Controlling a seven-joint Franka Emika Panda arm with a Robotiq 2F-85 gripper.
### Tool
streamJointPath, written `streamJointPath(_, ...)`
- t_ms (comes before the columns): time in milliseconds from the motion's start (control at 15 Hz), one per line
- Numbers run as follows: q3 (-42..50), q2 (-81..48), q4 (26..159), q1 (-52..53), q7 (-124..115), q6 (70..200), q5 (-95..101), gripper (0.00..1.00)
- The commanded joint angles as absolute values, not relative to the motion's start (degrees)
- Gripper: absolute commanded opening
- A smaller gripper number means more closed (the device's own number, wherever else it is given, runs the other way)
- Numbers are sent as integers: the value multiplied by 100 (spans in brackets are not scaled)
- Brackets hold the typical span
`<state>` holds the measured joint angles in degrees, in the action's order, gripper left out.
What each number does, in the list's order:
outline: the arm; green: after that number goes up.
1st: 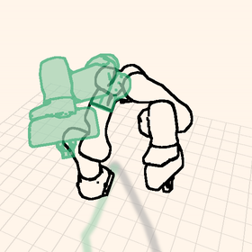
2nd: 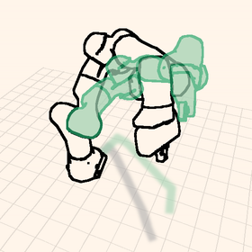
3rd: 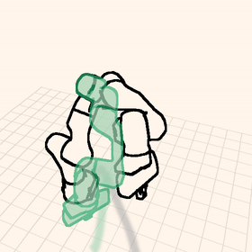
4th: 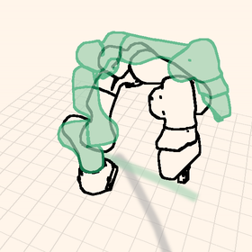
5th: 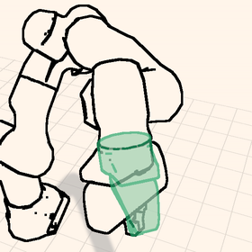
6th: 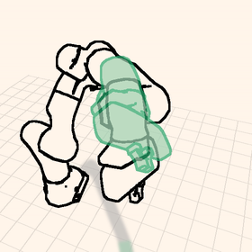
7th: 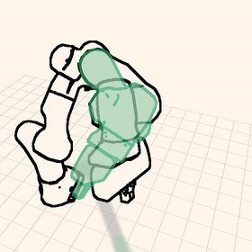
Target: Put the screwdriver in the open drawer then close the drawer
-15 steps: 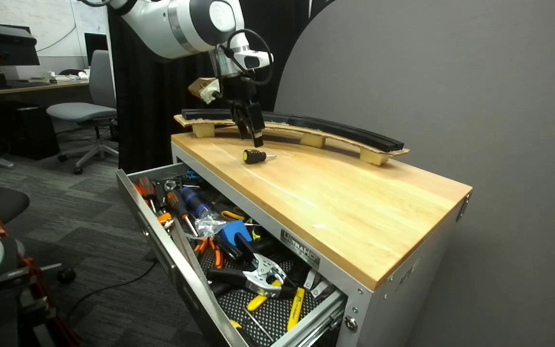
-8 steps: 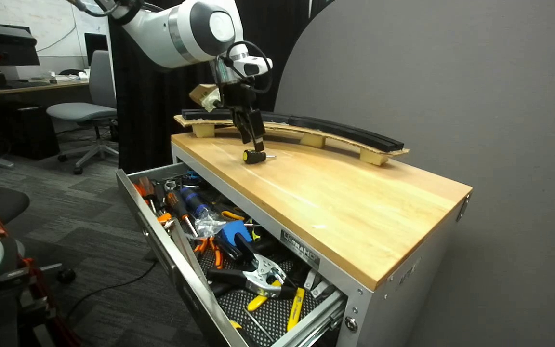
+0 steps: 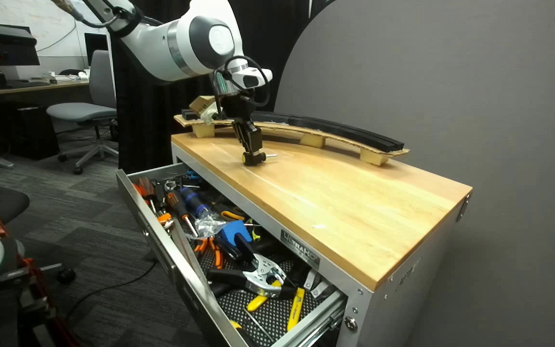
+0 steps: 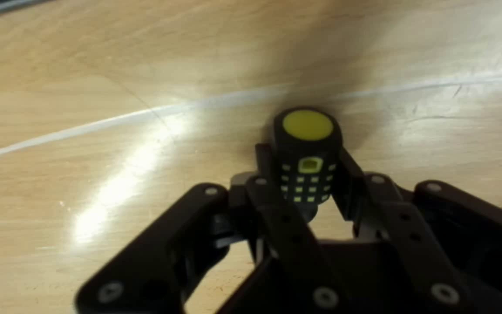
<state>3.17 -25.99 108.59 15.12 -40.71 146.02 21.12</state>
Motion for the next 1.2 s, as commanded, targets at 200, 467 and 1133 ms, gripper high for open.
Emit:
streamJointPath(200,309,-1767,11490,1532,-3807,14300,1994,15)
streamJointPath(467,134,-1020,12154,1467,-3513,13800,2008,15)
streamJointPath(1133,-365,-926,13360,1460,-3917,13930,1887,39)
